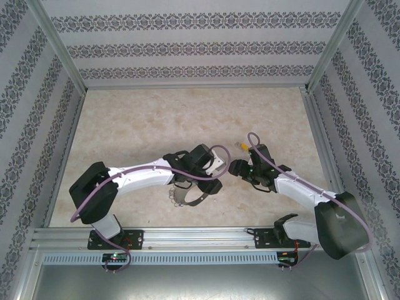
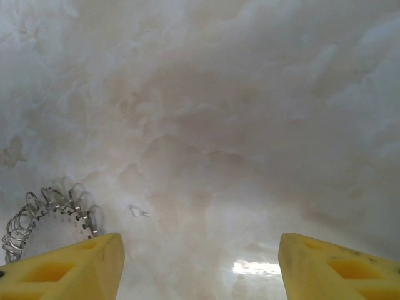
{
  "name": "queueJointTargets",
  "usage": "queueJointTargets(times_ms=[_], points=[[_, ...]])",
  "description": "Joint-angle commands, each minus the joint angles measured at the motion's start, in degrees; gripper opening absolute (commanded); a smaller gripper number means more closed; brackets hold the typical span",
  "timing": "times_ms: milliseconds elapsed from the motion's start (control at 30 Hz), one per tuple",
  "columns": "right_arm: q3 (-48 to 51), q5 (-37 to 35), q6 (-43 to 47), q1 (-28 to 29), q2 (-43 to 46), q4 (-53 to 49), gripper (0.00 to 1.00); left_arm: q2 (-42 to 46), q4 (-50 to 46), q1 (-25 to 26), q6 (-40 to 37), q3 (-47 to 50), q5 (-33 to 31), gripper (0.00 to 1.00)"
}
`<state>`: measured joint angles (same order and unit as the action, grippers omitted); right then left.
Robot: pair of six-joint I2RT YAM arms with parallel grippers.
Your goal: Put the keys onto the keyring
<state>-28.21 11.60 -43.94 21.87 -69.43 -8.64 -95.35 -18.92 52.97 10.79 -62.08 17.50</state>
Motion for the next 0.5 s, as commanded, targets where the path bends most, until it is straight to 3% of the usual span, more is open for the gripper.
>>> queueJointTargets(times_ms=[0,467], points=[[1.5,-0.3,0.9,-1.6,1.8,-1.3,0.69,-2.3,-3.1,1.5,-1.7,-2.3,-1.0,0.60],[2.0,0.7,1.7,-5.4,3.3,-2.3,0.72,-8.0,-1.6,1.8,-3.5,-4.8,-2.4,0.59]])
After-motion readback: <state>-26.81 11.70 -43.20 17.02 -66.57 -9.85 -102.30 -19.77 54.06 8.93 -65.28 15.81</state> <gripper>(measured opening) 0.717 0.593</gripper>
